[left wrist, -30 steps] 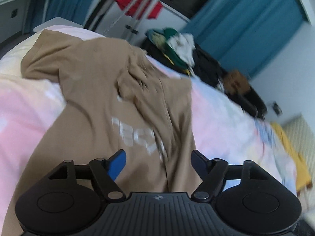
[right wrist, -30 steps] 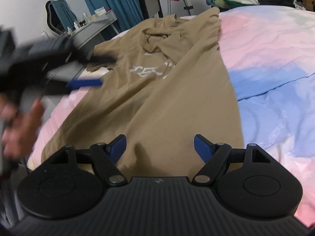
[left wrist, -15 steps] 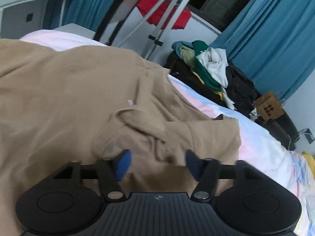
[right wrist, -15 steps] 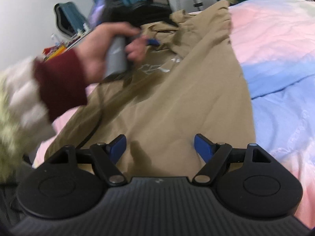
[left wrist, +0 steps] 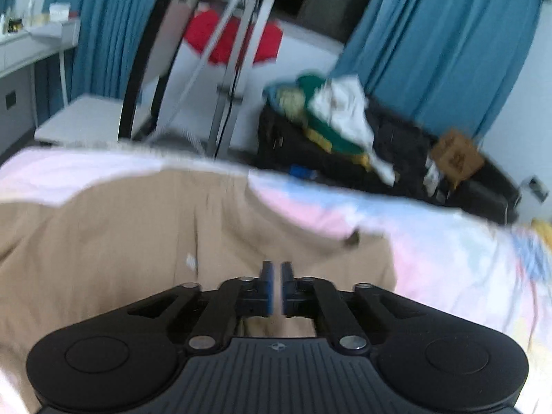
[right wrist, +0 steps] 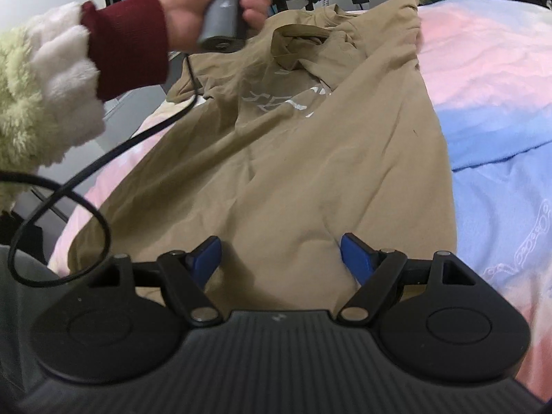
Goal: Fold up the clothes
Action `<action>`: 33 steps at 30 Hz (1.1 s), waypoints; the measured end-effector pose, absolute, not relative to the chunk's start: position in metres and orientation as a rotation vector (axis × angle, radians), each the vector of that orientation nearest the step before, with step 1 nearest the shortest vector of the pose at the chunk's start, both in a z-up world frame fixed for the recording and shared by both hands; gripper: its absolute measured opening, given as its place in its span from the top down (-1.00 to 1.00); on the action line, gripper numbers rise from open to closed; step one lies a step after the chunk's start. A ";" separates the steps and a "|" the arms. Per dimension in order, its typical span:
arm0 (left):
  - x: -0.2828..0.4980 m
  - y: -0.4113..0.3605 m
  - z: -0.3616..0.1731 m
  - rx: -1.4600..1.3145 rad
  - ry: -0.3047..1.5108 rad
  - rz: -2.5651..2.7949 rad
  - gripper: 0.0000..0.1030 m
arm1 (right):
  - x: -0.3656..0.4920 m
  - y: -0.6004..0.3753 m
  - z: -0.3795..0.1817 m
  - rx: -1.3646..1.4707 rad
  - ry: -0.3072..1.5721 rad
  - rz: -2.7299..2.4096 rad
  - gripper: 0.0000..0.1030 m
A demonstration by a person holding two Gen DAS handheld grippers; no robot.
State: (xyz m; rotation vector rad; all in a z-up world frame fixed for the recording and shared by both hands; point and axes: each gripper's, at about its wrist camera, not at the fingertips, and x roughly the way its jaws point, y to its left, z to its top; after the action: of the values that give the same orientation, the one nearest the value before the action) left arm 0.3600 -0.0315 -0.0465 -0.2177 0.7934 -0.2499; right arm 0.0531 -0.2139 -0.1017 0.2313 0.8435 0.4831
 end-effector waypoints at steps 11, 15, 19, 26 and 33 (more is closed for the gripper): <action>0.327 -0.063 -0.093 -0.048 0.957 -0.170 0.42 | 0.055 -0.215 -0.102 0.243 0.840 0.483 -0.52; 0.306 -0.032 -0.085 -0.185 0.916 -0.150 0.86 | 0.053 -0.215 -0.101 0.236 0.840 0.482 -0.52; 0.280 0.009 -0.084 -0.331 0.941 -0.106 0.88 | 0.053 -0.215 -0.101 0.231 0.845 0.480 -0.52; 0.255 0.054 -0.097 -0.384 0.977 -0.111 0.71 | 0.055 -0.213 -0.101 0.208 0.854 0.477 -0.52; 0.270 0.059 -0.078 -0.461 0.904 -0.155 -0.63 | 0.054 -0.212 -0.101 0.212 0.858 0.475 -0.52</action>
State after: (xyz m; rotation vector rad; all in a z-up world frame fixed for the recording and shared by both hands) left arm 0.2696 0.0591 -0.0777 -0.4606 0.9044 -0.1547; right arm 0.0542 -0.2120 -0.1013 0.2123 0.8577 0.4752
